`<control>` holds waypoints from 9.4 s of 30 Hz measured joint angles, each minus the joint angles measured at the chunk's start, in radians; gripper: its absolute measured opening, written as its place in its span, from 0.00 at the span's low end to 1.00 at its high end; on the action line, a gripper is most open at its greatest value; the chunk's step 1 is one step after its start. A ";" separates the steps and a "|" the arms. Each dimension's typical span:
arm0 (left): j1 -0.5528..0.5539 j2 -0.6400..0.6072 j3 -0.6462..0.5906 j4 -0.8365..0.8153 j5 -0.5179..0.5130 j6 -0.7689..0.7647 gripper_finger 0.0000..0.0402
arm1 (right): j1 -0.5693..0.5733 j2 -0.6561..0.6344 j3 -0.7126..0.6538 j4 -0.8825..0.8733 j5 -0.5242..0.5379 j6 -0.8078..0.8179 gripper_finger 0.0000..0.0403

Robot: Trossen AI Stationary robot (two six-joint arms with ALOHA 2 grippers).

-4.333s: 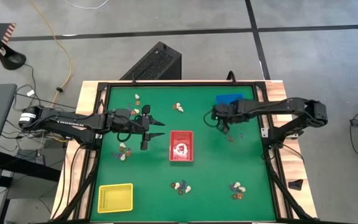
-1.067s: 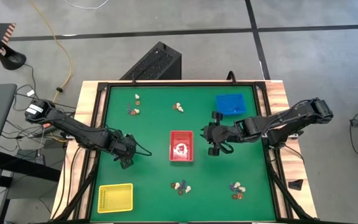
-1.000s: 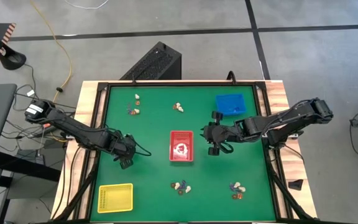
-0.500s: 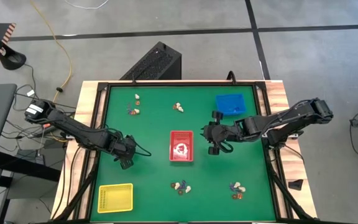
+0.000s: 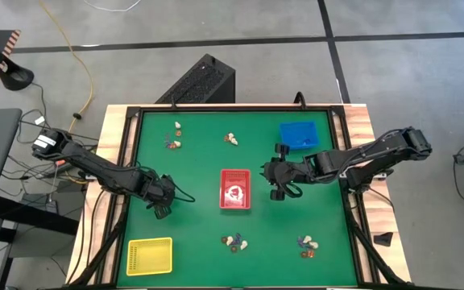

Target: Sort Halloween decoration

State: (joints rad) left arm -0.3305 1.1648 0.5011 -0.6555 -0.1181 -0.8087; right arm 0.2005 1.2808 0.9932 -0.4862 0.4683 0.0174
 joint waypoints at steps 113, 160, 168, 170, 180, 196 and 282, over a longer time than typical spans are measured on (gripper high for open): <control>-0.362 0.013 0.135 0.374 0.548 -0.678 0.48 | -0.388 0.000 0.000 0.108 -0.037 -0.152 0.31; -0.132 0.120 0.164 -0.340 0.004 0.065 0.49 | -0.170 0.000 0.000 0.158 -0.047 -0.265 0.31; -0.132 0.218 0.164 -0.321 -0.003 0.087 0.49 | -0.185 0.000 0.000 0.158 -0.047 -0.262 0.31; -0.132 0.228 0.164 -0.314 -0.003 0.090 0.49 | -0.185 0.000 0.000 0.158 -0.047 -0.263 0.31; -0.097 0.228 0.164 -0.278 0.009 0.091 0.48 | -0.190 0.000 0.000 0.167 -0.047 -0.289 0.31; -0.069 0.228 0.163 -0.265 0.060 0.109 0.16 | -0.190 0.000 0.000 0.166 -0.048 -0.307 0.31; 0.663 1.329 1.587 0.758 0.244 0.893 0.00 | -0.336 -0.179 0.000 -0.451 0.446 0.352 0.31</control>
State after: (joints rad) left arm 0.3329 2.4942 2.0885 0.1025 0.1257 0.0838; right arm -0.1359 1.1019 0.9936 -0.9371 0.9143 0.3691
